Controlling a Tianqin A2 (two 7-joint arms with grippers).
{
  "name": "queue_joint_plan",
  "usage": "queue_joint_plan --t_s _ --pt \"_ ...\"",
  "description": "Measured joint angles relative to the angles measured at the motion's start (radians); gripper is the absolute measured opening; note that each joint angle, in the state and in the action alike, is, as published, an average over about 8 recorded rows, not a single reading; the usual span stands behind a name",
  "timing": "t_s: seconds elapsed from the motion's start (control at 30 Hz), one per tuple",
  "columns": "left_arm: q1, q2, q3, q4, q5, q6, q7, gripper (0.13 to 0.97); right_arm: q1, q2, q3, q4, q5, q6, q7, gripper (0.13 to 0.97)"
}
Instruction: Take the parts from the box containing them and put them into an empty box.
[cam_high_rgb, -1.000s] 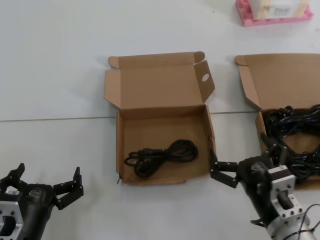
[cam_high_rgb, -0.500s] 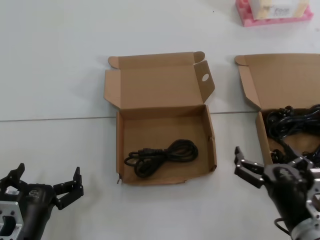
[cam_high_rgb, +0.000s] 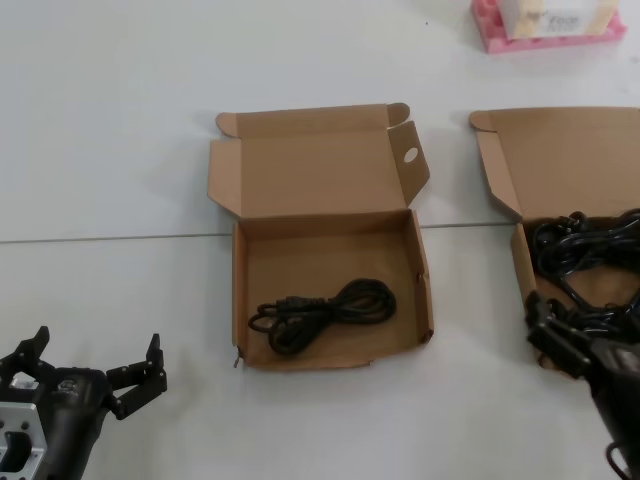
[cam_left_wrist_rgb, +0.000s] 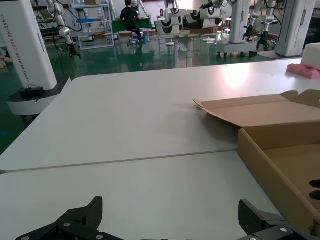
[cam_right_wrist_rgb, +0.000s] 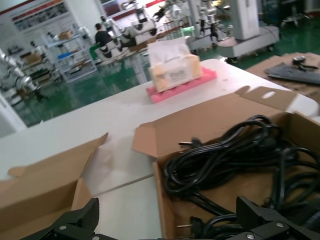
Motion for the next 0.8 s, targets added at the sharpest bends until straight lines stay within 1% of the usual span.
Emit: queue_joint_plan --t_s 0.2,0.8 --pt "0.0 0.0 0.0 0.0 0.0 0.0 0.0 0.966 -0.02 -0.005 0.038 0.014 0.043 -0.021 0.0 0.966" --pt "0.0 0.0 0.0 0.0 0.0 0.0 0.0 0.966 -0.022 -0.005 0.041 0.015 0.046 -0.023 0.0 0.966"
